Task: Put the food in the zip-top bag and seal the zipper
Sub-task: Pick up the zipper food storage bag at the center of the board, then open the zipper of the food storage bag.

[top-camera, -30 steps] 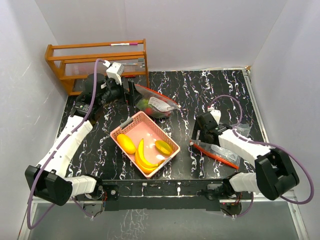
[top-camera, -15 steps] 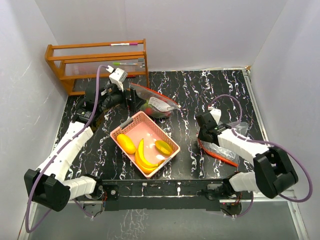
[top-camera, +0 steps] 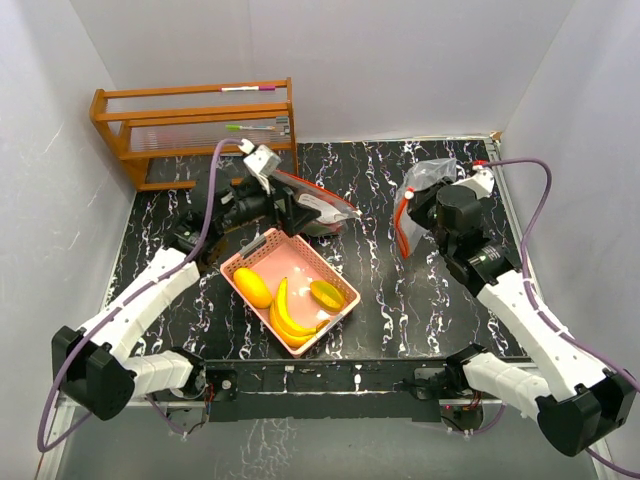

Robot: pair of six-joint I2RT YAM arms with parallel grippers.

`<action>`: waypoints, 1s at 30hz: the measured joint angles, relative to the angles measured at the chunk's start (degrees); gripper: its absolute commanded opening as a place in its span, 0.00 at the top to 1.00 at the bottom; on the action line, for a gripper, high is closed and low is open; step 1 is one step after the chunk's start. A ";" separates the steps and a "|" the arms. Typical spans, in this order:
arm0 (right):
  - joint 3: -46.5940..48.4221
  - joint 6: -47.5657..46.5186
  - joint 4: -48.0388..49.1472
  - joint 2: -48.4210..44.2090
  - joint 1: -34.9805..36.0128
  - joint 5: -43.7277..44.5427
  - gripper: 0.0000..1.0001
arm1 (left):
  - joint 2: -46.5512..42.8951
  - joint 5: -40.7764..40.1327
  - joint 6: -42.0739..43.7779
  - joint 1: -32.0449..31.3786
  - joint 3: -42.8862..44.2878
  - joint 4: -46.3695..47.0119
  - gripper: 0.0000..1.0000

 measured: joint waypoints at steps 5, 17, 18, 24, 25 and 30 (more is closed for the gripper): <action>1.86 2.03 1.95 0.92 0.00 -2.69 0.92 | 2.14 -3.65 1.33 -8.13 0.02 4.31 0.03; 4.92 5.79 2.69 -0.31 0.00 -9.16 0.92 | 7.69 -14.38 7.06 -21.07 -7.63 20.35 0.03; 5.31 5.95 2.71 -0.59 0.00 -9.60 0.92 | 8.11 -14.99 7.43 -21.46 -8.26 21.38 0.03; 6.64 7.32 3.32 -2.36 0.00 -11.85 0.92 | 10.43 -18.03 9.05 -23.17 -10.25 27.10 0.03; 6.64 7.54 3.37 -2.64 0.00 -12.09 0.92 | 10.73 -18.40 9.31 -23.43 -10.25 27.69 0.03; 6.64 8.63 3.37 -3.85 0.00 -13.22 0.92 | 13.09 -20.65 9.99 -25.14 -10.21 31.63 0.03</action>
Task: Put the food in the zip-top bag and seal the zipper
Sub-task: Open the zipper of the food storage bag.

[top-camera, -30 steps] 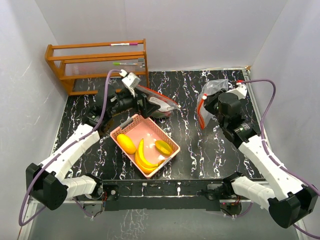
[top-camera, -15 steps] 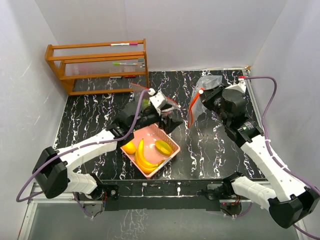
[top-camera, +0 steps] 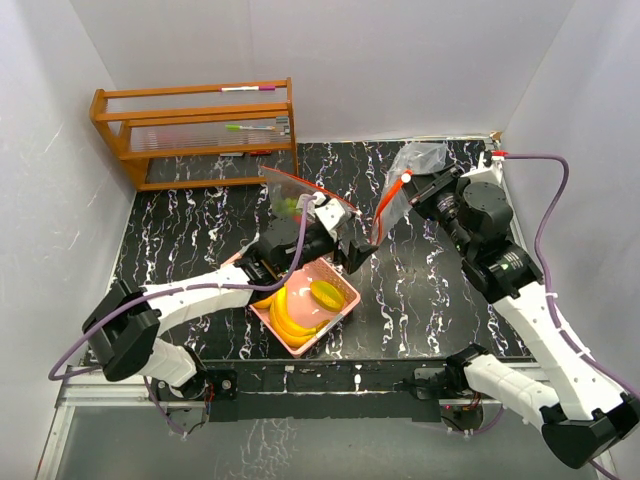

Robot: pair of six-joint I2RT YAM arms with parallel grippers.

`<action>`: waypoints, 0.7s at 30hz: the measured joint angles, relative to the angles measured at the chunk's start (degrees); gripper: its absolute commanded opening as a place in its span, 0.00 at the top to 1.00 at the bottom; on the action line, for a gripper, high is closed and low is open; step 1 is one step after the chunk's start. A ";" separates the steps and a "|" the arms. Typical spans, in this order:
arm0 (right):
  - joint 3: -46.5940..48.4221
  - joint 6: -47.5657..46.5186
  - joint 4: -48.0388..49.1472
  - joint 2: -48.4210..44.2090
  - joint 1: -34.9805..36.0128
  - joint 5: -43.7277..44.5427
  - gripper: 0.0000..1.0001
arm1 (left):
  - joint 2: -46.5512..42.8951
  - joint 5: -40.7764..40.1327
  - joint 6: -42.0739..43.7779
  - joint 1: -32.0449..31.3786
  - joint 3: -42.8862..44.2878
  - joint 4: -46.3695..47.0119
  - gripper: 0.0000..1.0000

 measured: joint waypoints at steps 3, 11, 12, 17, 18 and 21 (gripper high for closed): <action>-0.02 0.50 -0.02 -1.05 0.00 -0.44 0.92 | 1.42 -0.76 -0.04 -0.57 0.13 1.09 0.04; -0.02 1.31 -0.24 -3.96 0.00 -0.96 0.92 | 3.21 -2.12 0.00 -0.92 0.55 2.45 0.09; -0.02 1.33 -0.50 -4.26 0.00 -0.96 0.92 | 3.21 -2.16 0.00 -0.92 0.63 2.56 0.09; -0.50 1.33 -1.36 -5.55 0.00 -0.96 0.92 | 3.21 -2.29 0.04 -0.92 1.25 3.08 0.10; -0.59 1.33 -1.51 -5.66 0.00 -0.96 0.92 | 3.21 -2.29 0.04 -0.92 1.36 3.26 0.11; -0.85 1.36 -1.86 -5.62 0.00 -1.31 0.92 | 3.21 -2.34 0.07 -0.92 1.53 3.69 0.13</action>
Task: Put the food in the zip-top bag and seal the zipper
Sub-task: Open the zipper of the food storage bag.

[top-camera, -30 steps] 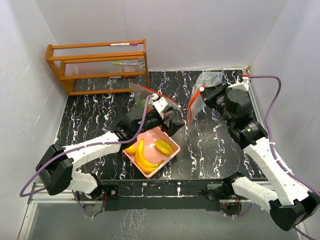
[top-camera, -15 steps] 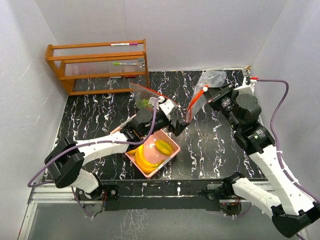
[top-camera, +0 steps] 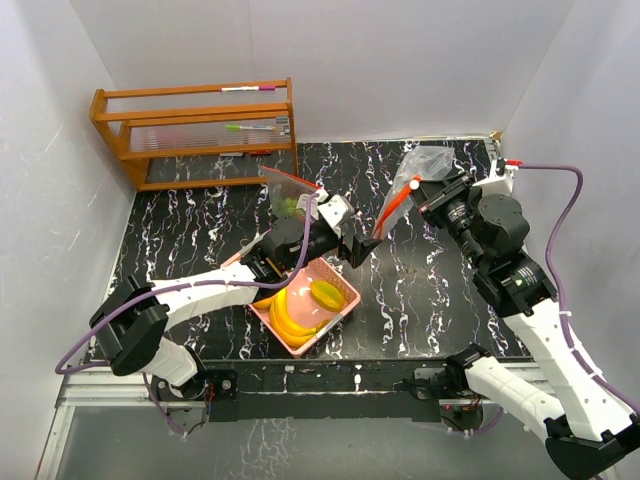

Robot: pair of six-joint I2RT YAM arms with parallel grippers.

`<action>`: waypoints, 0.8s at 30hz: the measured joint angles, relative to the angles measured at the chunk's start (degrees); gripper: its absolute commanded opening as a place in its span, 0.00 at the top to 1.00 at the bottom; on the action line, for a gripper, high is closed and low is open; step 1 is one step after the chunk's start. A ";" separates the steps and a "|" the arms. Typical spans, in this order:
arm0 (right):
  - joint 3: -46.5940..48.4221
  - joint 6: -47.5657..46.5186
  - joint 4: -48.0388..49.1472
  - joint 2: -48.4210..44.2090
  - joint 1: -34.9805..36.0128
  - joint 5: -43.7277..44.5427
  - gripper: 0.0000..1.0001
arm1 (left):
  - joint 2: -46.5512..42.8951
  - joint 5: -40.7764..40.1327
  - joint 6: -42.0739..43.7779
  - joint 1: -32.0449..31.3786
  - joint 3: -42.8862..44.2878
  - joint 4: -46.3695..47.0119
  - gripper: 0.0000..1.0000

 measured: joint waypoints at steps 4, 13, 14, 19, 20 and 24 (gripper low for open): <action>0.00 0.00 -0.74 -0.02 0.00 -0.50 0.92 | 0.00 -0.20 0.11 0.00 0.00 0.15 0.12; -0.04 -0.02 -1.01 -1.31 0.00 -0.28 0.92 | -0.59 -0.13 0.35 0.00 -0.04 0.42 0.08; -0.04 -0.02 -1.03 -1.36 0.00 -0.28 0.92 | -0.81 -0.15 0.46 0.00 -0.04 0.42 0.09; -0.04 -0.09 -1.73 -1.31 0.00 -0.35 0.92 | -2.05 -0.87 1.20 -0.04 -0.28 0.48 0.63; -0.04 -0.11 -2.10 -1.33 0.00 -0.35 0.92 | -2.14 -0.79 1.40 -0.04 -0.31 0.61 0.68; -0.04 -0.24 -3.21 -1.36 0.00 -0.46 0.92 | -2.16 -0.31 1.66 -0.09 -0.39 1.44 1.00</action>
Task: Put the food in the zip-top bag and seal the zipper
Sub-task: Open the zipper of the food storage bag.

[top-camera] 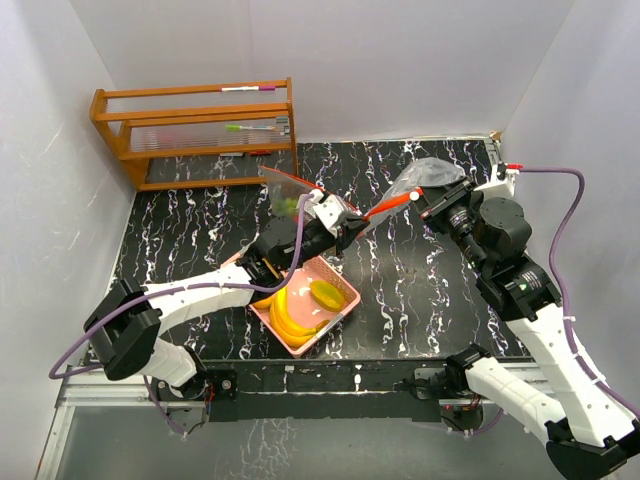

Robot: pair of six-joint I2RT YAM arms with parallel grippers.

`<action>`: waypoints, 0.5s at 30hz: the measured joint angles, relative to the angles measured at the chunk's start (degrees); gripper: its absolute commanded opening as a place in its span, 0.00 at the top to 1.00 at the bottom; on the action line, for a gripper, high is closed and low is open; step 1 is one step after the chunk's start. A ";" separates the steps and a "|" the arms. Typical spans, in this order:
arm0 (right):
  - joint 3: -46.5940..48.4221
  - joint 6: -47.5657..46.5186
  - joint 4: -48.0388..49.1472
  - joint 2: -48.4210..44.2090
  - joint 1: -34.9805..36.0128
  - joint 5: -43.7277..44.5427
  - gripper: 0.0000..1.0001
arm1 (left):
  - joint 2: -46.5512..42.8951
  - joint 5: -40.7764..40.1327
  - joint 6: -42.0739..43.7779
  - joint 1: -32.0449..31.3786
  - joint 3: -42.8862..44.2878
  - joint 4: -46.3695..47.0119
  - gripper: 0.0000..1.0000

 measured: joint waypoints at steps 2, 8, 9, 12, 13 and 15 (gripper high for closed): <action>0.00 -0.04 -0.42 0.00 0.00 -0.02 0.92 | 0.00 0.66 -0.31 0.02 -0.02 0.42 1.00; 0.15 -1.55 -0.81 0.04 0.00 -0.07 0.86 | 0.00 3.72 -2.23 0.11 -0.39 1.57 1.00; 0.42 -2.10 -1.18 0.15 0.00 -0.07 0.77 | 0.00 3.98 -2.78 0.11 -0.39 1.57 1.00; 1.86 -4.39 -3.30 0.94 0.00 -0.04 0.40 | -0.11 4.04 -4.26 0.11 -0.66 1.53 1.00; 2.84 -5.97 -4.85 1.31 0.00 0.17 0.34 | -0.35 3.89 -4.76 0.13 -1.09 1.53 1.00; 4.02 -7.63 -7.13 1.46 0.00 0.79 0.26 | -0.68 3.48 -5.53 0.11 -1.64 1.51 1.00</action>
